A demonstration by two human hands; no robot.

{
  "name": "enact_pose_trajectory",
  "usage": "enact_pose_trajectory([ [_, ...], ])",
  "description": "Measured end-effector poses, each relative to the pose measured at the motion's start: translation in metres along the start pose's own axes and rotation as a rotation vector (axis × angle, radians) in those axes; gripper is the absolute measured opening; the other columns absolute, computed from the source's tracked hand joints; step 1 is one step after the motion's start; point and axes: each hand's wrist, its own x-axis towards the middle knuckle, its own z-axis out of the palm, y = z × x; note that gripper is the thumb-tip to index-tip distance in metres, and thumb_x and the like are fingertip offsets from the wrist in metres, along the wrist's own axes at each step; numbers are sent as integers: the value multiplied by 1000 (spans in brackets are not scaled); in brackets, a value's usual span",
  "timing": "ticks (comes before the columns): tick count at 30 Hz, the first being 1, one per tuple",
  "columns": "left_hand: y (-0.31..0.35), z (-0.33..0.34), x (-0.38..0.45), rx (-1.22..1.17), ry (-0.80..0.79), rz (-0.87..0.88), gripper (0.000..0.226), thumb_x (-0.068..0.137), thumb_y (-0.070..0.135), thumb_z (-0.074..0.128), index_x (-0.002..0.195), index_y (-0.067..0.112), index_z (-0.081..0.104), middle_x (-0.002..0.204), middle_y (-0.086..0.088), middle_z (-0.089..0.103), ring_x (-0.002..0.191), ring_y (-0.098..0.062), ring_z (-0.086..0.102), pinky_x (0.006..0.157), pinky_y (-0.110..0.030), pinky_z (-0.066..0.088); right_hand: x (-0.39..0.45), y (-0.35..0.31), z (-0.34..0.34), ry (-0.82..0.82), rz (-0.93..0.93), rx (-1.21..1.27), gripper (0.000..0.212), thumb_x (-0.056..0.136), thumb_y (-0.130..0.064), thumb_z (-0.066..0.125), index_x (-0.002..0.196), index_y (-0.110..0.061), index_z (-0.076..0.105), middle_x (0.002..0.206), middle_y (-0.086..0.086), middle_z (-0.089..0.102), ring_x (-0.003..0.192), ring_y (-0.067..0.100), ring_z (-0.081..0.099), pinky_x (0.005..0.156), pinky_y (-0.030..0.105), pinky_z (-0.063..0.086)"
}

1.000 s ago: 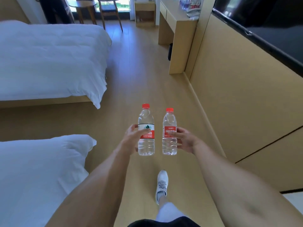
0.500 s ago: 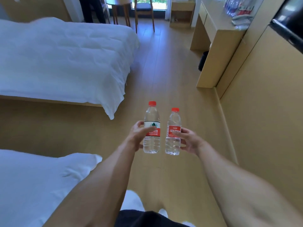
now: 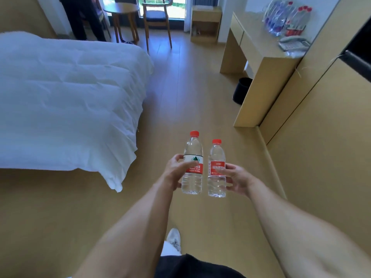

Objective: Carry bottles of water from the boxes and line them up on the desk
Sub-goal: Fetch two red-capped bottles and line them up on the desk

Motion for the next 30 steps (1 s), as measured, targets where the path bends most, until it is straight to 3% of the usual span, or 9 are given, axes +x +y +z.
enact_pose_trajectory([
  [3, 49, -7, 54, 35, -46, 16, 50, 83, 20, 80, 126, 21, 54, 109, -7, 71, 92, -23, 72, 70, -44, 59, 40, -50, 0, 32, -25, 40, 48, 78, -17, 77, 124, -12, 64, 99, 4, 75, 89, 20, 71, 76, 37, 52],
  [6, 90, -9, 100, 67, -73, 25, 49, 83, 21, 80, 125, 21, 56, 112, -10, 71, 98, -27, 72, 79, -56, 59, 77, -90, -2, 53, -39, 54, 47, 82, -16, 76, 126, -11, 63, 107, 7, 73, 95, 24, 70, 84, 40, 53],
  [9, 126, -13, 148, 71, -78, 20, 48, 82, 20, 81, 123, 21, 57, 111, -11, 72, 96, -28, 72, 80, -58, 59, 119, -128, -3, 75, -54, 78, 48, 83, -15, 75, 128, -10, 61, 116, 12, 70, 101, 27, 68, 87, 42, 52],
  [15, 187, -20, 248, 69, -57, 19, 52, 83, 20, 81, 126, 20, 54, 111, -11, 71, 95, -26, 72, 66, -43, 59, 220, -198, -10, 49, -58, 93, 48, 84, -14, 75, 130, -10, 60, 119, 13, 70, 101, 27, 68, 82, 42, 53],
  [19, 239, -26, 323, 64, -22, 36, 54, 82, 20, 81, 128, 21, 53, 113, -11, 69, 97, -26, 71, 66, -42, 57, 301, -256, -21, 4, -58, 96, 49, 83, -14, 75, 129, -10, 60, 122, 15, 68, 103, 28, 67, 83, 43, 53],
  [30, 404, -15, 507, -2, 49, 77, 54, 81, 21, 83, 127, 21, 54, 111, -14, 71, 100, -32, 71, 78, -59, 58, 477, -443, -62, -73, -82, 63, 45, 84, -17, 76, 127, -10, 63, 122, 14, 69, 105, 27, 67, 88, 46, 54],
])
